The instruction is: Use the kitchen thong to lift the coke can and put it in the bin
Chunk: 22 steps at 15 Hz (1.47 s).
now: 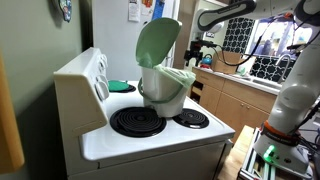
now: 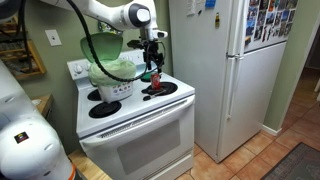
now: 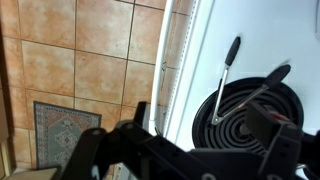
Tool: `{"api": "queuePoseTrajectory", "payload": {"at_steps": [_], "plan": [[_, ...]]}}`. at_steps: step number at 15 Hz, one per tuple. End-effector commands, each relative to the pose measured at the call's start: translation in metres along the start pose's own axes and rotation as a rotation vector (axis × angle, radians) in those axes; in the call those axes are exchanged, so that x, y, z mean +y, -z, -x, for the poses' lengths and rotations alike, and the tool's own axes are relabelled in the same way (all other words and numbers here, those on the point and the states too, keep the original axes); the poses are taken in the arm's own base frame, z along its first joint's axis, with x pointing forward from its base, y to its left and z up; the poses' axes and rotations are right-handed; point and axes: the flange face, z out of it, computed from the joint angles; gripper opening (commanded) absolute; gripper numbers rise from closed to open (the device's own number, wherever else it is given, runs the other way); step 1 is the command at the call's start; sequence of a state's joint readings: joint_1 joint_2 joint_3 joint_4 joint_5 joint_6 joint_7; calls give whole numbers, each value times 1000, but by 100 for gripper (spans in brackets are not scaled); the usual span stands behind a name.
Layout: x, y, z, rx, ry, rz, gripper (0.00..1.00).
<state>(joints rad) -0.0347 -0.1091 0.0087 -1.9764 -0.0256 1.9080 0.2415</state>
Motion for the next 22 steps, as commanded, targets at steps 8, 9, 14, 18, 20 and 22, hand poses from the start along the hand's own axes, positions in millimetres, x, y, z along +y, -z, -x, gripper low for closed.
{"api": "queuePoseTrajectory", "payload": {"at_steps": [8,9,14,18,20,22], "plan": [[-81,-16,-36,69,-109,-44,100],[-84,-20,-39,65,-107,-44,100],[-86,-19,-43,69,-108,-47,100],[-99,-31,-47,42,-99,-144,100],[-104,-34,-55,90,-80,-159,100],[-109,-39,-64,140,-51,-162,100]]}}
